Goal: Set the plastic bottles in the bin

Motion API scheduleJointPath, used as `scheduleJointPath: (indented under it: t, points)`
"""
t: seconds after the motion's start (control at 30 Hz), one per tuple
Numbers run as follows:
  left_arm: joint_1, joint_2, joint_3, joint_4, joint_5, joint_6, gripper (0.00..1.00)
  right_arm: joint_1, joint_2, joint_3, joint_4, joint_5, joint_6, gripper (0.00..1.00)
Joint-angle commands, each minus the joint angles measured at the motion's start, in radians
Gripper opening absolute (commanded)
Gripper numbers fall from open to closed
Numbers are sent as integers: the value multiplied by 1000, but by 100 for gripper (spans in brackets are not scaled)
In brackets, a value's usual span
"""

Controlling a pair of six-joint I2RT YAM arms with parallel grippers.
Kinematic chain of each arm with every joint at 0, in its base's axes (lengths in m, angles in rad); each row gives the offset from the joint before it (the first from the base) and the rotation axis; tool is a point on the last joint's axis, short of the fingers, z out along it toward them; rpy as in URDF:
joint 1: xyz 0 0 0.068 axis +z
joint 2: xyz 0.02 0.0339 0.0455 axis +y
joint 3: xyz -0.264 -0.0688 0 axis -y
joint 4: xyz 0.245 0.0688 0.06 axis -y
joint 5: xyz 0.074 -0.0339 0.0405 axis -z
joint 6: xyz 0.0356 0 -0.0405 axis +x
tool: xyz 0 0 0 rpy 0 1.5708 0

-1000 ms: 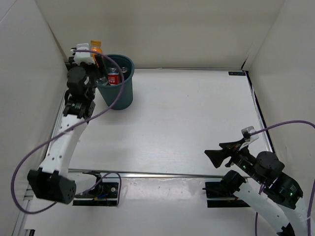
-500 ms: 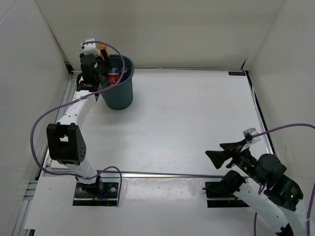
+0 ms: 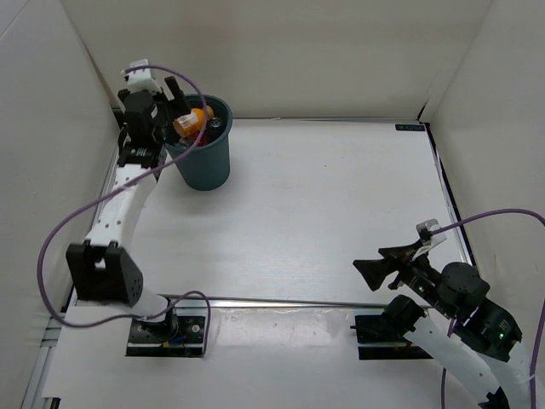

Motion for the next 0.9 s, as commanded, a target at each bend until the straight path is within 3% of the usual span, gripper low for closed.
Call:
scheduleJointPath:
  t: [0.0, 0.2, 0.37, 0.47, 0.63, 0.87]
  points:
    - [-2, -248, -126, -46, -97, -105, 100, 4, 11, -6, 45, 45, 8, 100]
    - [-11, -666, -442, -199, -88, -83, 100, 4, 55, 3, -1, 154, 73, 100]
    - [-63, -936, -528, -395, -139, 14, 100, 4, 197, 34, -24, 169, 90, 100]
    - [-72, -1048, -550, -509, -176, 28, 100, 4, 305, 68, -79, 249, 130, 100]
    - [-72, -1189, -741, -532, -221, 77, 100, 4, 448, 108, -130, 301, 162, 100]
    - [-72, -1307, -843, -575, -235, 12, 100, 13, 480, 117, -150, 338, 173, 100]
